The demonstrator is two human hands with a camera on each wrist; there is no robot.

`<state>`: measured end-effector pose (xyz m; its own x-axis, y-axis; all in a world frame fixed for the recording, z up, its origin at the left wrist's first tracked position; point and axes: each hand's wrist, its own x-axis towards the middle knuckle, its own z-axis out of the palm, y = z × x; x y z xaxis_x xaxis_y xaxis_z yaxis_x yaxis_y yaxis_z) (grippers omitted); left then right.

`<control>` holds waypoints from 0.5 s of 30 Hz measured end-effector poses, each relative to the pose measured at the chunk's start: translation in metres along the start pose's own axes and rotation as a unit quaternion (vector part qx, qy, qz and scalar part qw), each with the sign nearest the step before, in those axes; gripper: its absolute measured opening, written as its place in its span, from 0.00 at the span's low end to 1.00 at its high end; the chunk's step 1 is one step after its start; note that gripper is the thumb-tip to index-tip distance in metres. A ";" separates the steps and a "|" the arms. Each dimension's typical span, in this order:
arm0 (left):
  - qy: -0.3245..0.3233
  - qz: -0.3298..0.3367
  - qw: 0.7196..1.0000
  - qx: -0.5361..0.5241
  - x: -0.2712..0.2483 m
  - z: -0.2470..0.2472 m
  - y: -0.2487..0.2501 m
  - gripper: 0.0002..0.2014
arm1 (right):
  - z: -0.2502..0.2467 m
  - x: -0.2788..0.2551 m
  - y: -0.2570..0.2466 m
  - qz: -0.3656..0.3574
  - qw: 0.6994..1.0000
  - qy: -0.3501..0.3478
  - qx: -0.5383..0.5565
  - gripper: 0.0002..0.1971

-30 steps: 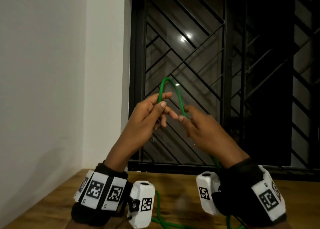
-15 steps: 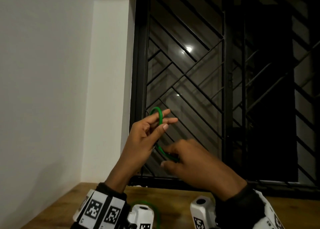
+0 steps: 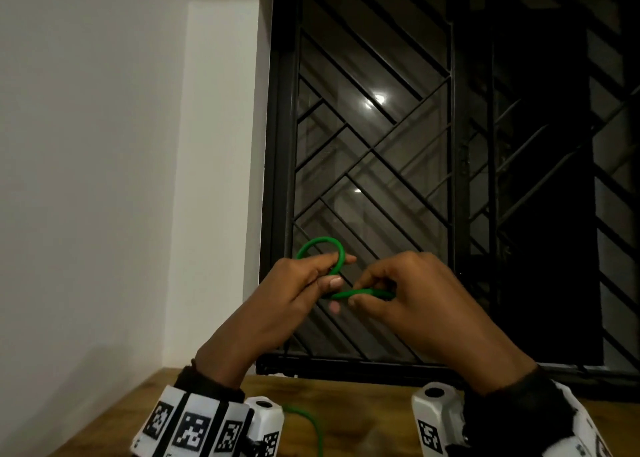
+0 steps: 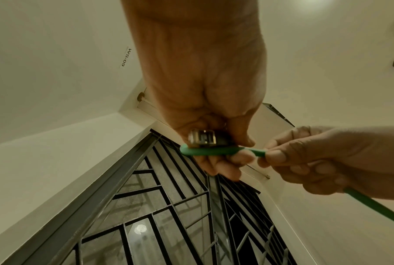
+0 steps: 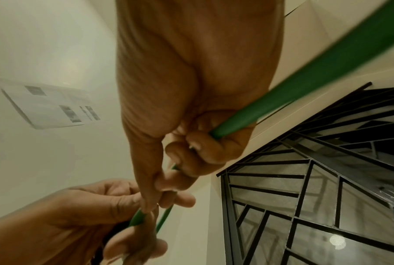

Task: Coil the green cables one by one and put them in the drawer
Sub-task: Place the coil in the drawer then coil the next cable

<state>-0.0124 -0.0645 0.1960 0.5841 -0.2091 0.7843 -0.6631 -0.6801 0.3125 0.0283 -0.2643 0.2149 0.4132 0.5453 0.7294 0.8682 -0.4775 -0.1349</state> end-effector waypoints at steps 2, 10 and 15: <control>-0.009 0.001 1.000 0.005 -0.001 -0.001 0.002 0.15 | -0.002 0.000 0.003 -0.003 0.999 0.012 0.033 0.04; 0.007 -0.030 0.996 -0.081 -0.002 -0.004 0.003 0.13 | -0.012 0.002 0.020 -0.036 0.995 0.070 0.060 0.02; -0.022 -0.027 0.984 -0.175 0.001 0.001 0.018 0.15 | -0.006 0.003 0.017 -0.089 0.977 0.190 0.023 0.04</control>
<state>-0.0232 -0.0773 0.2017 0.6372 -0.2156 0.7400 -0.7469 -0.4095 0.5238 0.0428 -0.2752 0.2191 0.1292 0.3175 0.9394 0.9321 -0.3621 -0.0058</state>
